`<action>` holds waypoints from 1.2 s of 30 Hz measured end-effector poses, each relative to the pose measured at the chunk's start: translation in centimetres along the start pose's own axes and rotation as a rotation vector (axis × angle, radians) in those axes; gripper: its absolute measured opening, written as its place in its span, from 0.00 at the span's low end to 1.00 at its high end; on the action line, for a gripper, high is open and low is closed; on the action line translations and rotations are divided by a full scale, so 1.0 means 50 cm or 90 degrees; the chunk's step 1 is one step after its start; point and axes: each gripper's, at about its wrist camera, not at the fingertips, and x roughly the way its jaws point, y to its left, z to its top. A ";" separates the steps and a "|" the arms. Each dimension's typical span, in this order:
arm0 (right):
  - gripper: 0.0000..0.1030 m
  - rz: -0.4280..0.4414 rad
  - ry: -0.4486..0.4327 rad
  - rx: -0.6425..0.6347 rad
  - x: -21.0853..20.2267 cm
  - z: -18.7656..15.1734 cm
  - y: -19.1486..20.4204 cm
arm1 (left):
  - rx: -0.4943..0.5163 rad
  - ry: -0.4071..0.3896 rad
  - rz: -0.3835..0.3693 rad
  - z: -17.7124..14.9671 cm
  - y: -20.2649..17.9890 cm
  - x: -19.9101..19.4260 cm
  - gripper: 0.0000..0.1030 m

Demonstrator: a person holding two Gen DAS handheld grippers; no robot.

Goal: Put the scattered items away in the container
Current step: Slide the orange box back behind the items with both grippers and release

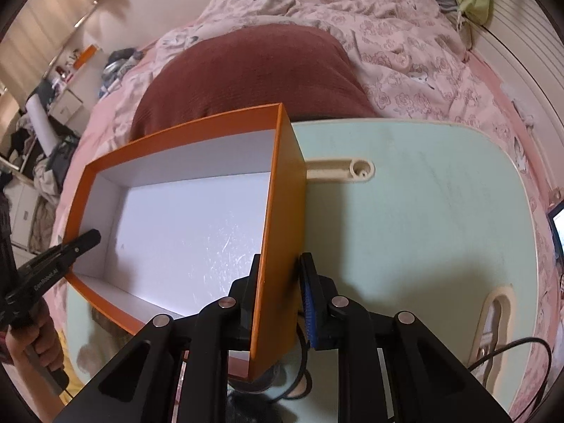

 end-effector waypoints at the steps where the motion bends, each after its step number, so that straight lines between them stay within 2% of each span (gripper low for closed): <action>1: 0.18 0.000 0.002 0.001 -0.002 -0.004 -0.001 | 0.003 0.003 0.002 -0.004 -0.003 -0.002 0.09; 11: 0.20 0.003 0.004 -0.013 -0.019 -0.030 0.003 | 0.013 0.000 -0.013 -0.025 -0.002 -0.014 0.09; 13: 0.21 0.005 -0.023 -0.017 -0.029 -0.030 0.002 | 0.009 -0.008 -0.030 -0.022 0.002 -0.024 0.10; 15: 0.21 0.008 -0.092 -0.022 -0.066 -0.041 0.006 | -0.006 -0.047 -0.046 -0.021 0.009 -0.054 0.10; 16: 0.22 -0.001 -0.119 -0.028 -0.084 -0.049 0.011 | -0.014 -0.096 -0.042 -0.028 0.010 -0.091 0.10; 18: 0.31 -0.004 -0.164 -0.054 -0.127 -0.077 0.029 | -0.003 -0.165 -0.040 -0.052 -0.006 -0.153 0.11; 19: 0.34 0.001 -0.178 -0.064 -0.146 -0.093 0.039 | 0.015 -0.177 -0.050 -0.066 -0.019 -0.176 0.19; 21: 0.45 0.008 -0.202 -0.092 -0.178 -0.138 0.063 | 0.056 -0.167 -0.072 -0.102 -0.046 -0.215 0.29; 23: 0.48 0.004 -0.212 -0.120 -0.196 -0.192 0.084 | 0.079 -0.151 -0.078 -0.157 -0.070 -0.241 0.32; 25: 0.51 -0.009 -0.206 -0.139 -0.196 -0.254 0.100 | 0.091 -0.129 -0.086 -0.223 -0.089 -0.248 0.40; 27: 0.56 -0.022 -0.177 -0.133 -0.180 -0.300 0.101 | 0.085 -0.105 -0.081 -0.278 -0.096 -0.240 0.40; 29: 0.56 -0.029 -0.127 -0.114 -0.154 -0.340 0.097 | 0.062 -0.090 -0.067 -0.333 -0.100 -0.232 0.40; 30: 0.56 -0.036 -0.124 -0.114 -0.148 -0.353 0.098 | 0.054 -0.085 -0.058 -0.355 -0.102 -0.226 0.40; 34: 0.56 -0.091 -0.119 -0.146 -0.134 -0.377 0.112 | 0.055 -0.094 -0.017 -0.380 -0.113 -0.206 0.40; 36: 0.61 -0.107 -0.123 -0.145 -0.130 -0.388 0.119 | 0.059 -0.098 0.000 -0.380 -0.120 -0.198 0.40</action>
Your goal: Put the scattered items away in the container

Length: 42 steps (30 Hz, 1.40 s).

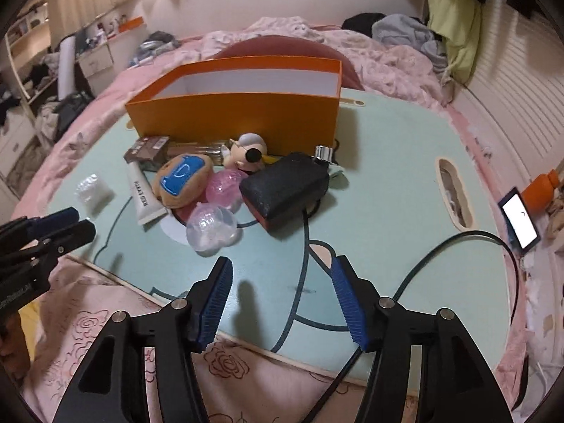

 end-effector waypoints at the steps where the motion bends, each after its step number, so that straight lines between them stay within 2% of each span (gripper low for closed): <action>1: 0.62 -0.002 0.008 -0.002 0.008 -0.005 0.002 | 0.004 0.001 0.007 -0.001 0.001 0.006 0.40; 4: 0.66 -0.014 0.017 -0.005 0.021 -0.019 0.007 | 0.017 0.010 0.032 -0.004 0.000 0.025 0.40; 7: 0.78 -0.010 0.026 -0.008 0.027 -0.018 0.009 | 0.022 0.020 0.043 -0.012 -0.004 0.037 0.40; 9: 0.92 -0.013 0.036 -0.003 0.034 -0.019 0.004 | 0.029 0.038 0.042 -0.014 -0.009 0.051 0.41; 11: 0.99 -0.014 0.044 0.003 0.041 -0.022 -0.001 | 0.030 0.031 0.049 -0.015 -0.012 0.053 0.47; 14: 1.00 -0.011 0.047 0.003 0.044 -0.022 -0.004 | 0.025 0.031 0.052 -0.016 -0.007 0.062 0.71; 15: 1.00 -0.009 0.047 0.002 0.043 -0.021 -0.004 | 0.019 0.038 0.046 -0.016 -0.002 0.068 0.86; 16: 1.00 -0.009 0.047 0.001 0.043 -0.022 -0.004 | 0.018 0.041 0.049 -0.015 0.000 0.072 0.92; 19: 1.00 -0.010 0.047 0.001 0.042 -0.023 -0.003 | 0.011 0.043 0.052 -0.017 0.007 0.077 0.99; 42: 1.00 -0.008 0.045 -0.001 0.041 -0.021 -0.005 | 0.011 0.042 0.051 -0.018 0.009 0.079 1.00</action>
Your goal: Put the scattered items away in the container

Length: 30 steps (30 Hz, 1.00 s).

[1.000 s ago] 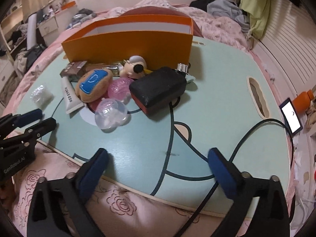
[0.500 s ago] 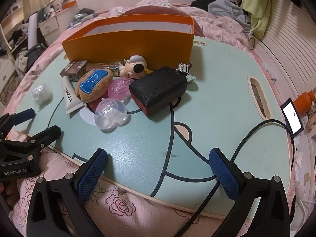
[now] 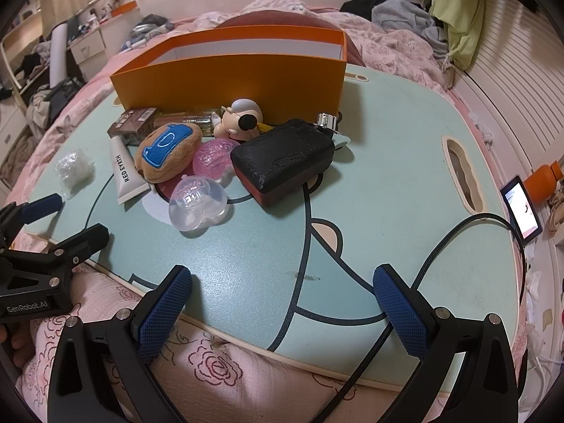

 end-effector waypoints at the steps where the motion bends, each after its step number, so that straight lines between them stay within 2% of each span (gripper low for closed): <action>1: 1.00 0.000 0.000 0.000 0.000 0.000 0.000 | 0.000 0.000 0.000 0.000 0.000 0.000 1.00; 27: 1.00 0.001 -0.001 0.000 0.000 -0.001 -0.001 | 0.002 0.002 -0.001 0.002 -0.001 -0.001 1.00; 29: 1.00 0.001 -0.001 0.000 0.001 -0.001 -0.002 | 0.008 0.003 -0.016 0.002 -0.002 -0.006 0.98; 30: 1.00 0.001 -0.002 0.000 0.001 -0.002 -0.002 | 0.010 -0.001 -0.031 0.003 -0.002 -0.011 0.94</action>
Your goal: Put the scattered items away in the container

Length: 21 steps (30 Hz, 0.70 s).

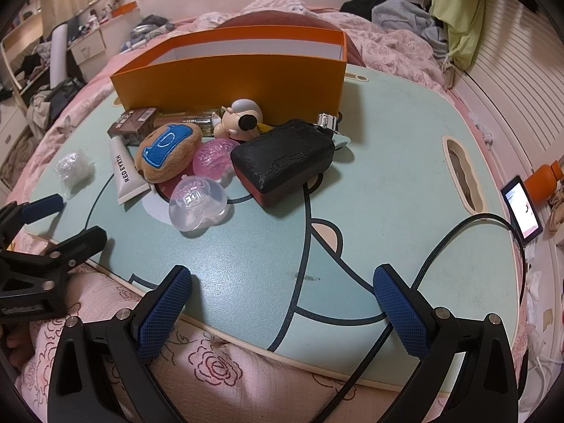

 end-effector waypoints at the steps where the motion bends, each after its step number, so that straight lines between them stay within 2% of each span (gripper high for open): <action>1: 1.00 0.000 -0.001 0.000 0.000 0.000 0.000 | 0.001 -0.012 -0.013 0.000 0.002 -0.010 0.93; 4: 1.00 0.000 -0.001 0.000 0.000 0.001 0.001 | -0.010 -0.081 -0.043 0.002 0.022 -0.059 0.93; 7: 1.00 0.000 -0.001 0.000 0.000 0.000 0.000 | -0.034 -0.139 -0.048 0.007 0.054 -0.096 0.92; 9: 1.00 0.000 -0.001 0.000 -0.001 -0.001 0.001 | -0.044 -0.160 -0.038 0.011 0.075 -0.105 0.85; 12: 1.00 -0.001 -0.001 0.000 -0.001 -0.001 0.000 | -0.040 -0.144 -0.006 0.022 0.095 -0.077 0.82; 14: 1.00 0.000 -0.002 0.001 -0.001 -0.002 0.000 | -0.026 -0.128 0.021 0.029 0.099 -0.046 0.71; 15: 1.00 0.001 -0.002 0.001 -0.002 -0.001 0.000 | -0.022 -0.117 0.023 0.032 0.101 -0.034 0.61; 17: 1.00 0.009 -0.011 0.011 -0.005 -0.003 -0.005 | -0.024 -0.091 -0.005 0.041 0.105 -0.007 0.53; 18: 0.99 0.019 -0.020 0.019 -0.012 -0.003 -0.008 | -0.029 -0.083 -0.019 0.043 0.107 0.001 0.42; 19: 0.96 0.037 -0.030 0.025 -0.017 -0.003 -0.012 | -0.034 -0.075 -0.030 0.045 0.108 0.010 0.34; 21: 0.80 0.073 -0.059 0.037 -0.034 0.000 -0.019 | -0.032 -0.083 -0.037 0.042 0.105 0.011 0.33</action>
